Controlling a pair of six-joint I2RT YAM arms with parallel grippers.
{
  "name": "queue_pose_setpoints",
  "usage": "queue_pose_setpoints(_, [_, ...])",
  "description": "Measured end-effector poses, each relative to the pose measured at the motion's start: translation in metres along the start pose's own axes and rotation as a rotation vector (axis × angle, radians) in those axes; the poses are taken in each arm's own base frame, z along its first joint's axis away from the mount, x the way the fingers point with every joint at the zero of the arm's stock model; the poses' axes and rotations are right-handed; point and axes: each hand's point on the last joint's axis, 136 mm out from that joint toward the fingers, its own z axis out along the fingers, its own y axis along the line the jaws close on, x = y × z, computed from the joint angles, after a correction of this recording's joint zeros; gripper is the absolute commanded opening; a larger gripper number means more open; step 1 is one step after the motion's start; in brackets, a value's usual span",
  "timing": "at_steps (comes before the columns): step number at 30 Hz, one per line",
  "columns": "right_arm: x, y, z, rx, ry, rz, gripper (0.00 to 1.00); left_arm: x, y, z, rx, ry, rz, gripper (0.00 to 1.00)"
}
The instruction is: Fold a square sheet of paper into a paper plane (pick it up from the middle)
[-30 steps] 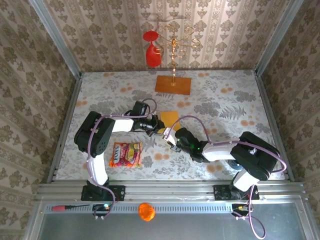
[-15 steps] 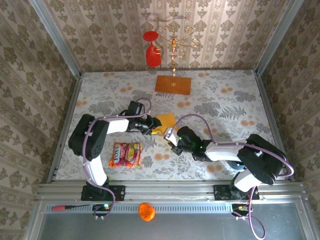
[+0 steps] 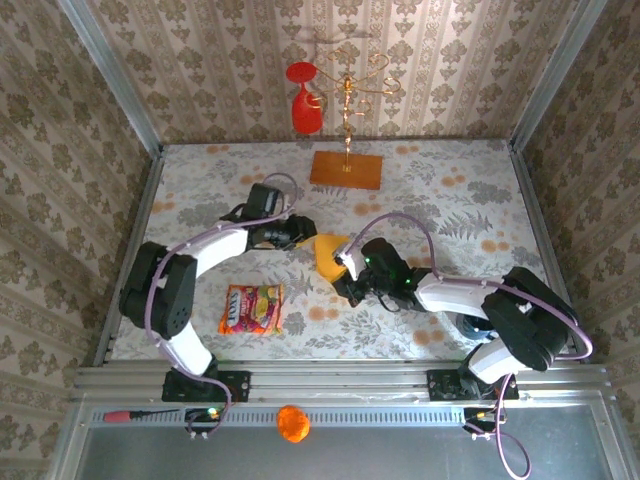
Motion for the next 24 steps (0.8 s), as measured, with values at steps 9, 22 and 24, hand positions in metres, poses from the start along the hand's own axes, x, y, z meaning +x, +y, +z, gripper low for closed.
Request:
queue_pose_setpoints(9, [0.010, 0.005, 0.008, -0.064, 0.047, 0.067, 0.00, 0.017, 0.001, 0.046, -0.113, 0.133, 0.094, 0.28])
queue_pose_setpoints(22, [0.015, -0.018, 0.008, -0.063, 0.068, 0.200, 0.00, 0.034, 0.028, 0.078, -0.235, 0.282, 0.118, 0.19])
queue_pose_setpoints(24, [0.013, -0.024, 0.008, -0.055, 0.064, 0.225, 0.00, 0.032, 0.027, 0.079, -0.239, 0.282, 0.127, 0.19])
